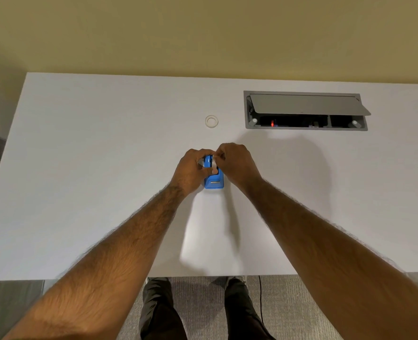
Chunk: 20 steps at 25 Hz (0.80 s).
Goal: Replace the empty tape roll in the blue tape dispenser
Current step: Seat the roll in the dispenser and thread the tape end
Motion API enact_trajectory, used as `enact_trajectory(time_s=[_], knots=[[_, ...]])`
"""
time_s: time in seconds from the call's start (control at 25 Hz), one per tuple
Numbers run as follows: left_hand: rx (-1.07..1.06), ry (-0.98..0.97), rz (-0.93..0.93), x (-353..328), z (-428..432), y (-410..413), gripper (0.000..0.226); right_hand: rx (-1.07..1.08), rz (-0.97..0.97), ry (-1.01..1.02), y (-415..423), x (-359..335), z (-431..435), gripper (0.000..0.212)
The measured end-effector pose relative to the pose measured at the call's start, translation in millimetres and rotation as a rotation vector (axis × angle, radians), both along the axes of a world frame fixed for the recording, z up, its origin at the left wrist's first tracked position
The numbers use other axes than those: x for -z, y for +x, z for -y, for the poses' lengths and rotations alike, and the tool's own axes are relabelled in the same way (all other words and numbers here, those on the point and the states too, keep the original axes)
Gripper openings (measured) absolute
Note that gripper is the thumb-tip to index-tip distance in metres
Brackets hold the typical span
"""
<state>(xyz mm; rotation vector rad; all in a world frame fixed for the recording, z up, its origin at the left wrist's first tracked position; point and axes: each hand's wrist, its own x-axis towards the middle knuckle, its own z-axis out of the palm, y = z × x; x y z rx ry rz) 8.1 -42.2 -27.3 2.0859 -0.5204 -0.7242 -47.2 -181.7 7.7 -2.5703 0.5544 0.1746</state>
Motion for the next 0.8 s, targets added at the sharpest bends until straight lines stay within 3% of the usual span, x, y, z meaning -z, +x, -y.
enact_trajectory(time_s=[0.28, 0.52, 0.8], knots=[[-0.015, 0.013, -0.027, 0.1, 0.3, 3.2, 0.042, 0.038, 0.024, 0.155, -1.6, -2.8, 9.0, 0.021], [-0.012, 0.005, -0.021, 1.1, 0.5, 2.6, 0.042, -0.172, 0.021, -0.164, -4.1, -5.7, -2.5, 0.016], [0.016, -0.047, 0.049, 0.0, -1.7, 2.0, 0.036, -0.199, 0.003, -0.139, 5.9, -10.0, -5.6, 0.011]])
